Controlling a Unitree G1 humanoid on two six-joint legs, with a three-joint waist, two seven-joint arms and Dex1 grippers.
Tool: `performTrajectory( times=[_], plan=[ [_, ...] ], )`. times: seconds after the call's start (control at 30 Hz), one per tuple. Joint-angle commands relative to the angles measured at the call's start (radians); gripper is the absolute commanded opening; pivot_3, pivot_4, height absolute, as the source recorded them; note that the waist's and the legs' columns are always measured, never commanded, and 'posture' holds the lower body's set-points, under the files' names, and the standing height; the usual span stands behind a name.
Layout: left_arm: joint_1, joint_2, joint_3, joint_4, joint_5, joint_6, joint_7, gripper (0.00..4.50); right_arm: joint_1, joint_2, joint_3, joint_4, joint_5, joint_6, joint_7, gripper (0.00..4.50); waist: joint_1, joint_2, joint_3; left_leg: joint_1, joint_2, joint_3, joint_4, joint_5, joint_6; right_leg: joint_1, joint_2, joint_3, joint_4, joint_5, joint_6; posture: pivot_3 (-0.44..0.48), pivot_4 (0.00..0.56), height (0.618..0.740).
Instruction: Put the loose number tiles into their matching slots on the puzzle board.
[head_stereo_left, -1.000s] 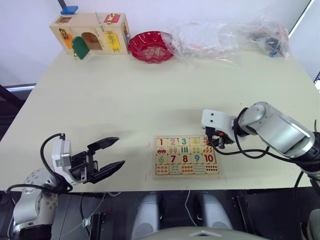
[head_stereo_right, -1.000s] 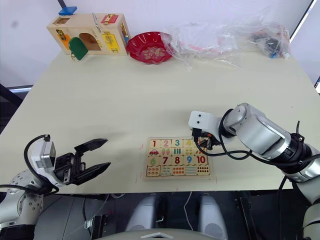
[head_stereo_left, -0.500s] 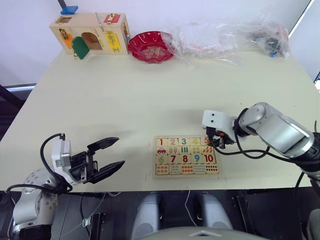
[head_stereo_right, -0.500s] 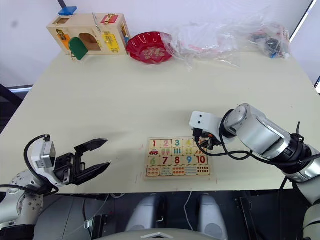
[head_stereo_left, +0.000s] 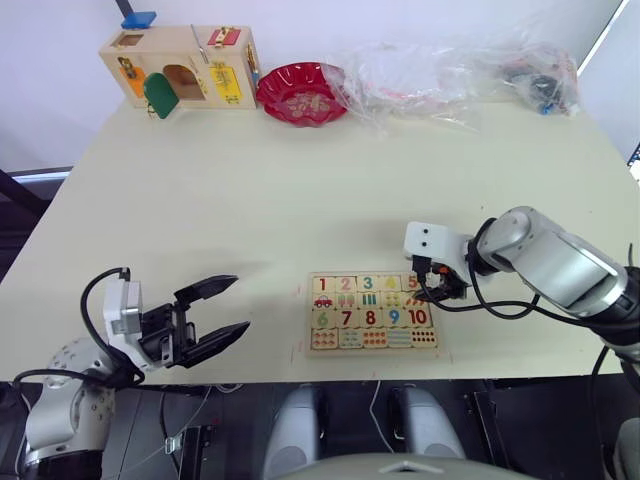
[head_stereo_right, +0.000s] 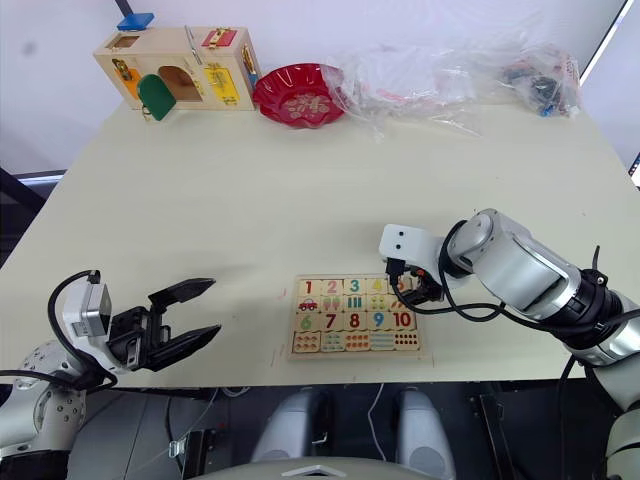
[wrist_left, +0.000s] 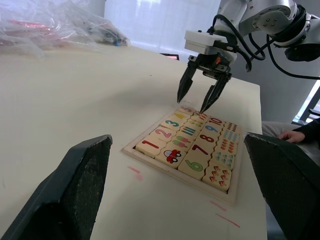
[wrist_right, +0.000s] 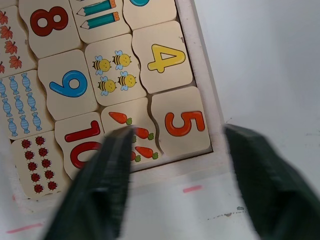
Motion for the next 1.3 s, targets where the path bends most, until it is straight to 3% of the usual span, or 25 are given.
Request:
performTrajectory(
  times=[0.03, 0.17, 0.27, 0.33, 0.43, 0.57, 0.63, 0.7, 0.73, 1.3],
  plan=[
    [0.006, 0.013, 0.020, -0.026, -0.013, 0.000, 0.007, 4.50, -0.015, -0.042, -0.057, -0.040, 0.019, 0.000, 0.027, 3.86, 0.000, 0.000, 0.000, 0.000, 0.000, 0.000, 0.000, 0.000, 0.000, 0.000, 0.000, 0.000, 0.000, 0.000, 0.000, 0.000, 0.150, 0.740],
    [0.005, 0.012, 0.019, -0.026, -0.014, -0.001, 0.010, 4.50, 0.032, -0.028, -0.167, -0.033, 0.060, -0.074, 0.020, 3.86, 0.001, -0.001, -0.001, 0.000, 0.000, 0.000, 0.000, 0.000, 0.000, 0.000, 0.000, 0.000, 0.000, 0.000, 0.000, 0.000, 0.150, 0.740],
    [0.000, 0.011, 0.015, -0.022, -0.013, -0.002, 0.011, 4.50, 0.128, 0.050, -0.332, 0.027, 0.133, -0.225, 0.013, 3.86, 0.001, -0.005, -0.003, 0.000, 0.000, 0.000, 0.000, 0.000, 0.000, 0.002, 0.000, -0.001, 0.000, 0.000, 0.000, 0.000, 0.150, 0.740],
    [-0.006, 0.010, 0.011, -0.021, -0.012, -0.002, 0.012, 4.50, 0.149, 0.066, -0.364, 0.058, 0.170, -0.168, 0.021, 3.86, 0.001, -0.005, -0.003, 0.000, 0.000, 0.001, 0.000, 0.000, 0.000, 0.002, 0.001, -0.001, 0.000, 0.000, 0.000, 0.000, 0.150, 0.740],
    [-0.014, 0.010, 0.007, -0.017, -0.010, -0.002, 0.012, 4.50, 0.173, 0.082, -0.367, 0.115, 0.141, -0.229, -0.005, 3.86, 0.001, -0.005, -0.003, 0.000, 0.000, 0.001, 0.002, 0.000, 0.000, 0.002, 0.000, -0.001, 0.000, 0.000, 0.000, 0.000, 0.150, 0.740],
    [-0.024, 0.011, 0.003, -0.011, -0.008, -0.002, 0.010, 4.50, 0.195, 0.087, -0.354, 0.195, 0.116, -0.287, -0.003, 2.67, 0.003, -0.005, -0.003, 0.000, 0.000, 0.001, 0.002, 0.000, 0.000, 0.003, 0.000, -0.001, 0.000, 0.000, 0.000, 0.000, 0.150, 0.740],
    [-0.029, 0.013, 0.003, -0.008, -0.007, -0.001, 0.008, 4.50, 0.201, 0.093, -0.356, 0.208, 0.118, -0.295, -0.002, 1.57, 0.002, -0.005, -0.003, 0.000, 0.000, 0.002, 0.002, 0.000, 0.000, 0.002, 0.000, -0.001, 0.000, 0.000, 0.000, 0.000, 0.150, 0.740],
    [-0.031, 0.014, 0.004, -0.006, -0.006, -0.001, 0.006, 4.50, 0.206, 0.096, -0.353, 0.212, 0.116, -0.304, 0.000, 0.75, 0.001, -0.005, -0.003, 0.000, 0.000, 0.002, 0.002, 0.000, 0.000, 0.002, 0.000, -0.001, 0.000, 0.000, 0.000, 0.000, 0.150, 0.740],
    [-0.031, 0.015, 0.004, -0.006, -0.006, -0.001, 0.006, 4.50, 0.210, 0.095, -0.348, 0.213, 0.111, -0.311, 0.000, 0.10, 0.001, -0.005, -0.003, 0.000, 0.000, 0.002, 0.002, 0.000, 0.000, 0.002, 0.000, -0.001, 0.000, 0.000, 0.000, 0.000, 0.150, 0.740],
    [-0.028, 0.010, 0.002, -0.011, -0.004, 0.000, 0.005, 4.50, 0.233, 0.094, -0.310, 0.233, 0.052, -0.353, 0.003, 0.05, 0.002, -0.005, -0.003, 0.000, 0.000, 0.003, 0.002, 0.000, 0.000, 0.002, 0.000, -0.001, 0.000, 0.000, 0.000, 0.000, 0.150, 0.740]
  ],
)
